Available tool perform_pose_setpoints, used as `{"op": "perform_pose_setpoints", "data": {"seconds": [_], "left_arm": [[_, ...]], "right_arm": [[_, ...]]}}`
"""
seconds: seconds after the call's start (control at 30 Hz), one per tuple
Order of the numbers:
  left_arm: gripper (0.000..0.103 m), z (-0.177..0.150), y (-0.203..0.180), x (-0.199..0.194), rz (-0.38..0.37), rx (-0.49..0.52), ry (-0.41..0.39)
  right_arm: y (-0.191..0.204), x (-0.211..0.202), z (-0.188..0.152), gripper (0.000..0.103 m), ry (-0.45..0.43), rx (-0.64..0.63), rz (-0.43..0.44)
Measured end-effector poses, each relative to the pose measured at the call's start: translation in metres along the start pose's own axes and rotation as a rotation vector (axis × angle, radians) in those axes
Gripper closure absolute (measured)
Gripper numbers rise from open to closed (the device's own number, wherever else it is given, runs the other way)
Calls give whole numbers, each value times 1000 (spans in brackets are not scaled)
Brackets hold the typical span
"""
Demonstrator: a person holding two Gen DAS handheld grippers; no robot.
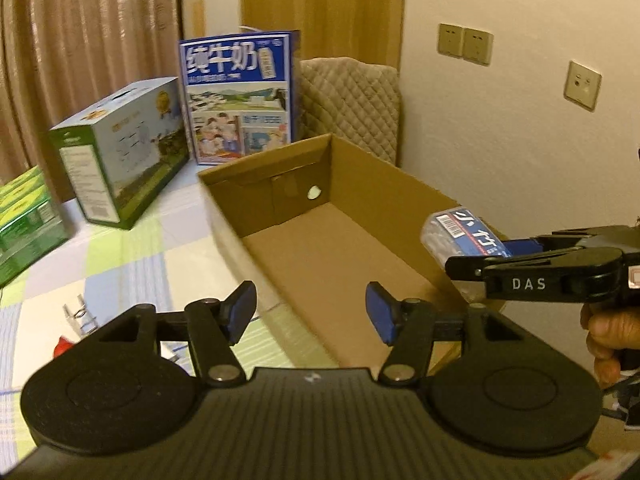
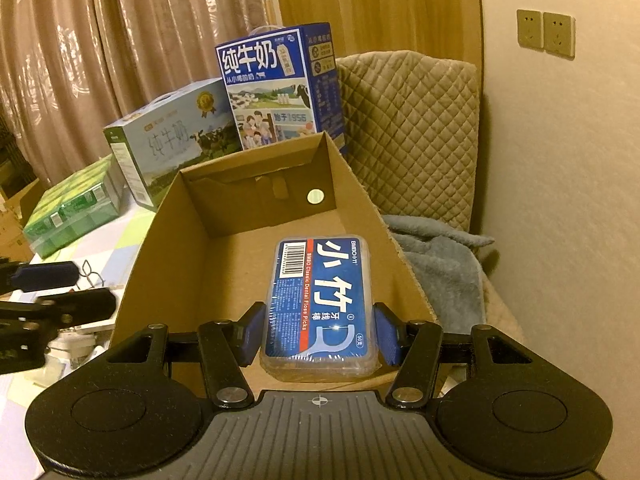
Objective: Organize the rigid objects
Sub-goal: 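Carry both held items into the cardboard box and open both tools, then move both open tools back toward the remaining table objects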
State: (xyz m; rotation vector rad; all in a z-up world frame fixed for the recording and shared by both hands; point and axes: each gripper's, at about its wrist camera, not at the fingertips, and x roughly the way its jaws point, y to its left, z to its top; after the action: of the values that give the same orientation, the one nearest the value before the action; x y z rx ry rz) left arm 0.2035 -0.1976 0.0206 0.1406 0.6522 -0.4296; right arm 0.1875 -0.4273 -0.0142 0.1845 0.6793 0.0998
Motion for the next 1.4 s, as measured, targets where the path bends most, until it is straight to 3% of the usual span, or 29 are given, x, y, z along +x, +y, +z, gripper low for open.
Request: {"op": "perform_pose_setpoints", "data": {"seconds": [0.43,0.5,0.8,1.03,1.4], "left_arm": [[47,-14,19,-23,22,-66,2],[47,-17,21,-27,25,-75,-1],[45,-42,38,-62,59,-131,1],[44,-70,63,-102,113,-180,-1],[42,-120,122,-178,256,-267,2]], "right_arm": [[7,1,3,49,-28,10,37],[7,-3,6,44,-34,15,38],[15,-52,12,39,-109,58,45],[55,-95,-7,39,-131,37,89],[133,-120,-63,38,-65,-29,181]]}}
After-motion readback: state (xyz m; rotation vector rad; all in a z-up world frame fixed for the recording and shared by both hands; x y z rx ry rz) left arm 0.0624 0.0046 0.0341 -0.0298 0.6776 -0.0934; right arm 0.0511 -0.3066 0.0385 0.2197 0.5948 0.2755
